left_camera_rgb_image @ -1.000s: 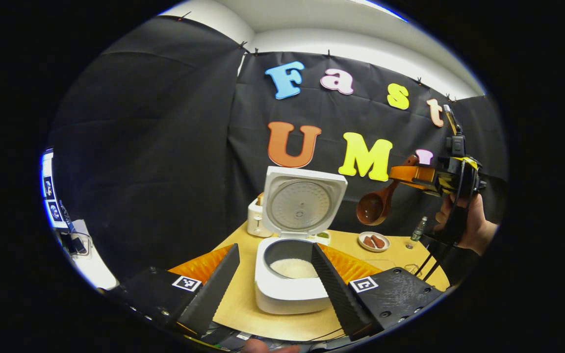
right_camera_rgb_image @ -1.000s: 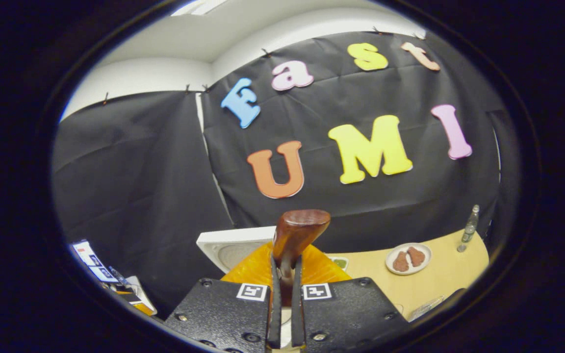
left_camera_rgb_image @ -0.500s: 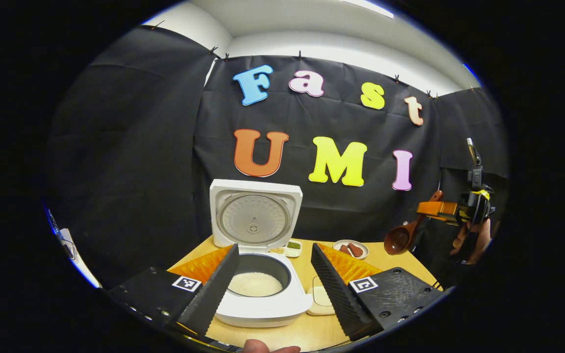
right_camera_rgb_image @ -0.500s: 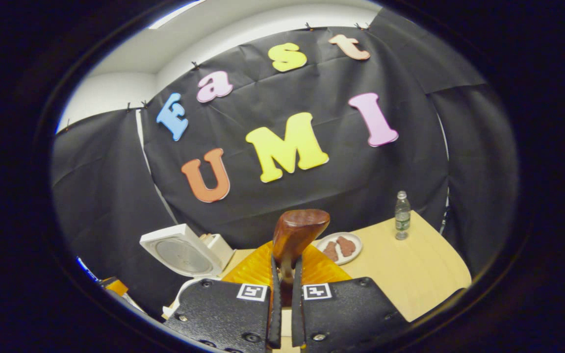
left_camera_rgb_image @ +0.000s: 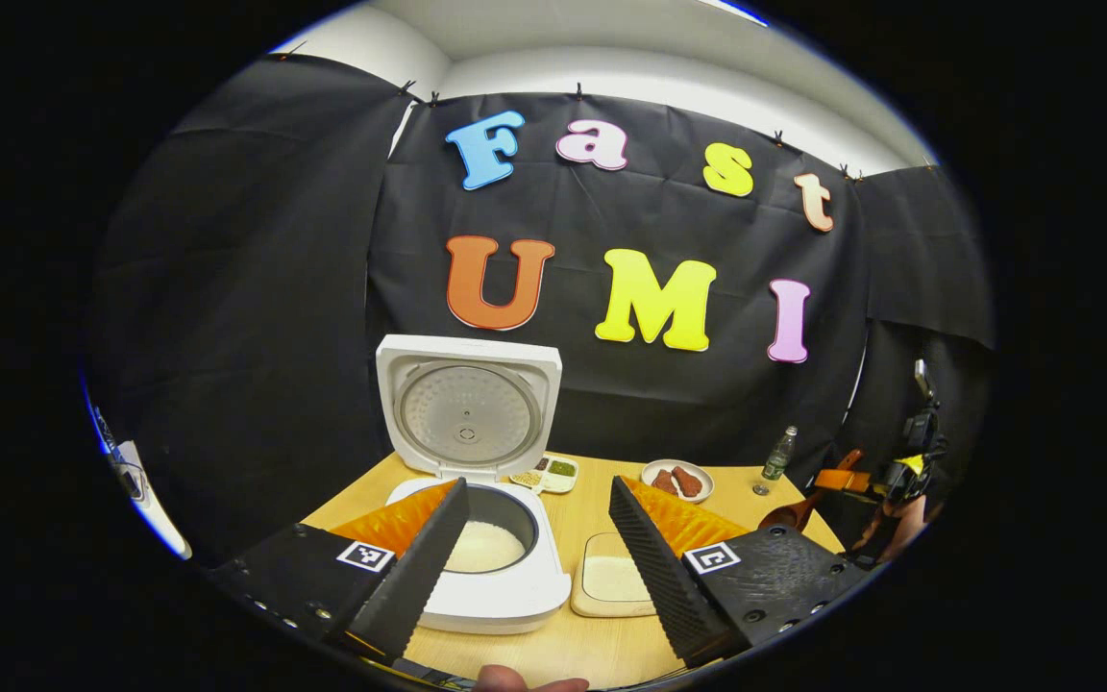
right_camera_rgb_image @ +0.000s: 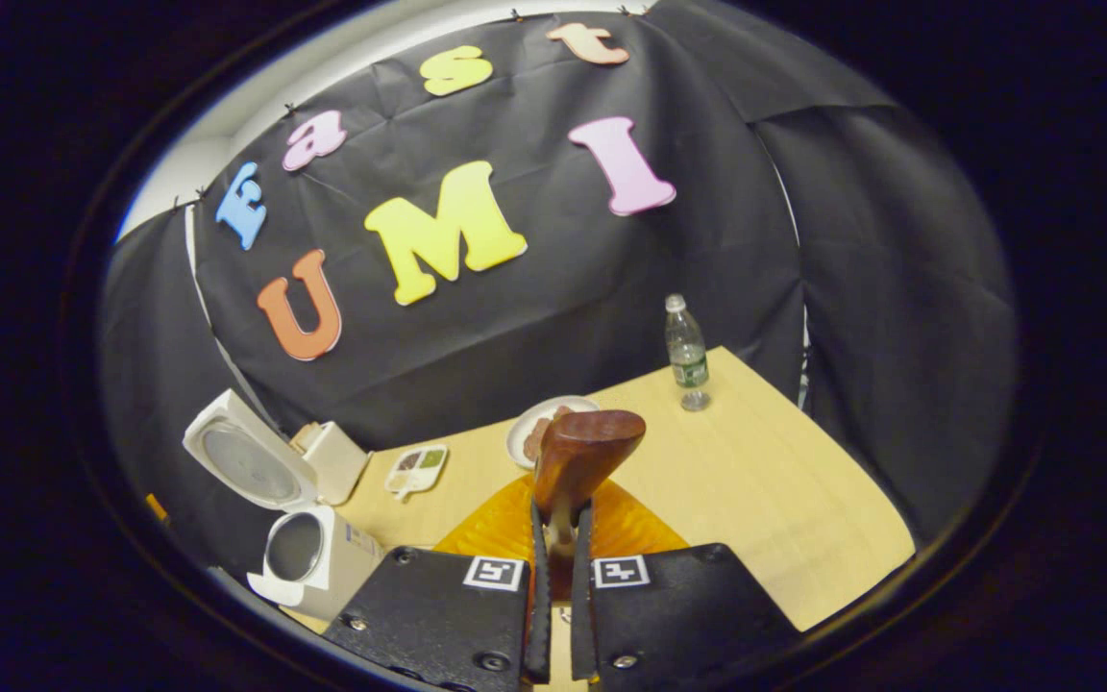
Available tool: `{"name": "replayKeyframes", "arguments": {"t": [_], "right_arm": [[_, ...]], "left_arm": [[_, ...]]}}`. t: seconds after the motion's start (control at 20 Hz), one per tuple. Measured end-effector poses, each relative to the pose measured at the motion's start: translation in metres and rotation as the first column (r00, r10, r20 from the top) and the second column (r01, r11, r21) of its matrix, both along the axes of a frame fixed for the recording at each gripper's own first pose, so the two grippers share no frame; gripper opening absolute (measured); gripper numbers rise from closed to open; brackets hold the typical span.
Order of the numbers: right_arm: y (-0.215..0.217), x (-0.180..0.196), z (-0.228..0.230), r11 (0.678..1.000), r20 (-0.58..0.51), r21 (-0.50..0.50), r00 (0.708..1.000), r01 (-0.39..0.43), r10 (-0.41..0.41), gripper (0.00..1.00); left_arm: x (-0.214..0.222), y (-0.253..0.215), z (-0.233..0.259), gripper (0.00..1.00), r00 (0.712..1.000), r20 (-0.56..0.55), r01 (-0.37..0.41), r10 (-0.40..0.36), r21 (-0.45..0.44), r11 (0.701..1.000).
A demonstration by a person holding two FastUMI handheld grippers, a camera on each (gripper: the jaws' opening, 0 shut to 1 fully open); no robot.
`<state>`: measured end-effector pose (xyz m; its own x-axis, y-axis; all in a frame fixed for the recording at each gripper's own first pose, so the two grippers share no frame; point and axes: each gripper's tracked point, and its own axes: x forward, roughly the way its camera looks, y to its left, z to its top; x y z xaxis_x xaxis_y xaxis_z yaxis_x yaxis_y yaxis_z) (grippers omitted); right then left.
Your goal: Close the left gripper, press the button to open the rice cooker; take a wooden spoon from the chopstick holder with the right hand, scoop a spoonful of rice and pour it into the rice cooker, then put the wooden spoon back into the chopstick holder.
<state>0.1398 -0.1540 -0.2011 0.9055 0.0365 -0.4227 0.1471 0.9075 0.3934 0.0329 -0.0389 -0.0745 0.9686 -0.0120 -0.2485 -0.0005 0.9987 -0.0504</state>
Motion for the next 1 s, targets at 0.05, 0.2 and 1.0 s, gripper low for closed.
{"name": "replayKeyframes", "arguments": {"t": [0.05, 0.2, 1.0], "right_arm": [[0.000, 0.001, -0.014, 1.000, -0.021, 0.004, 1.000, -0.004, 0.004, 0.13], [0.001, 0.005, -0.055, 1.000, -0.084, 0.004, 0.996, -0.003, 0.003, 0.13], [-0.001, 0.011, -0.098, 0.999, -0.122, 0.026, 0.992, 0.018, -0.015, 0.49]], "left_arm": [[-0.002, 0.001, -0.003, 0.94, 1.000, -0.009, -0.009, 0.009, 0.004, 1.000], [-0.005, 0.001, -0.010, 0.94, 0.999, -0.045, -0.027, 0.027, 0.014, 1.000], [0.050, 0.024, 0.051, 0.95, 0.997, 0.058, -0.047, 0.044, 0.060, 0.997]]}}
